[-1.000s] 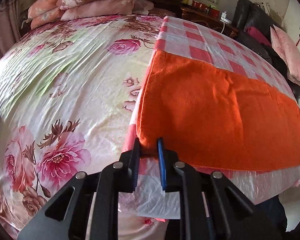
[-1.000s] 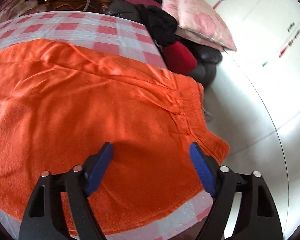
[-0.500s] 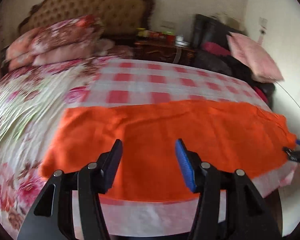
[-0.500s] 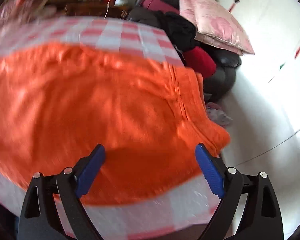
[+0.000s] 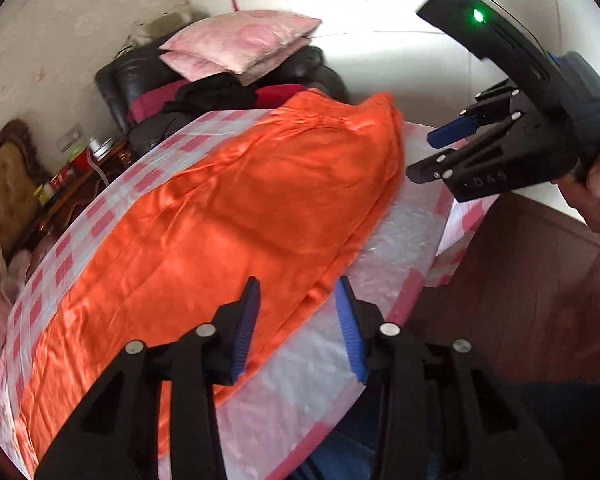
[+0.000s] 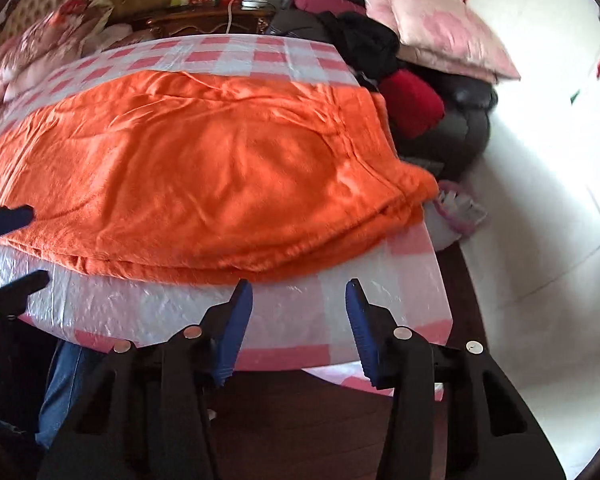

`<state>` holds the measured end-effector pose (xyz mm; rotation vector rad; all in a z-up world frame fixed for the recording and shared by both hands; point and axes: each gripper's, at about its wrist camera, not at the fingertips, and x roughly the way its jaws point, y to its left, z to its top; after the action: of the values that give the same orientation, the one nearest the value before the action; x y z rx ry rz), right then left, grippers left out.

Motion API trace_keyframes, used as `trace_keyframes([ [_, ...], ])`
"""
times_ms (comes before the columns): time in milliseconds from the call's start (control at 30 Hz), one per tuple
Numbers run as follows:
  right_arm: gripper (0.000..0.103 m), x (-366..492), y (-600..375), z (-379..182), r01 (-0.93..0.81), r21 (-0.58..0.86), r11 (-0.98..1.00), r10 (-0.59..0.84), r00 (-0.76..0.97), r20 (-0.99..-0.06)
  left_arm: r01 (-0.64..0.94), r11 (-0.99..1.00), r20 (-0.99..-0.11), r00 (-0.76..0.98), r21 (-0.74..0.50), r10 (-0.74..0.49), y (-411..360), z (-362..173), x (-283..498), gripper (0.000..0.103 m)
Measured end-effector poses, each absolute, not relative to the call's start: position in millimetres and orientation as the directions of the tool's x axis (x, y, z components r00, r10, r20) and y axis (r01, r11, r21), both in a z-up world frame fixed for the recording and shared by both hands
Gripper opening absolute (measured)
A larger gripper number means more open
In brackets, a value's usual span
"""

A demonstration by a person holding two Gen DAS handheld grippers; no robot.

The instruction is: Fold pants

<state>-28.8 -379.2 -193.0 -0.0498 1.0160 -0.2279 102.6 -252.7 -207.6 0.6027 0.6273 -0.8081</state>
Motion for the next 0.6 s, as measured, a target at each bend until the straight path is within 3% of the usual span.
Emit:
trace_keyframes([
  [233, 0.045, -39, -418, -196, 0.264, 0.229, 0.937, 0.053, 0.541, -0.839, 0.807, 0.492, -0.721, 0.549, 0.327, -0.422, -293, -220, 110, 0.023],
  [433, 0.046, -42, -426, -198, 0.277, 0.336, 0.900, 0.138, 0.549, -0.825, 0.814, 0.406, -0.740, 0.562, 0.415, -0.370, -298, -236, 111, 0.021],
  [533, 0.047, -43, -436, -198, 0.289, 0.409, 0.866, 0.194, 0.559, -0.806, 0.807, 0.397, -0.733, 0.576, 0.438, -0.361, -301, -236, 113, 0.008],
  [600, 0.048, -43, -442, -196, 0.292, 0.462, 0.837, 0.238, 0.566, -0.790, 0.806, 0.427, -0.731, 0.570, 0.410, -0.375, -298, -227, 118, 0.007],
])
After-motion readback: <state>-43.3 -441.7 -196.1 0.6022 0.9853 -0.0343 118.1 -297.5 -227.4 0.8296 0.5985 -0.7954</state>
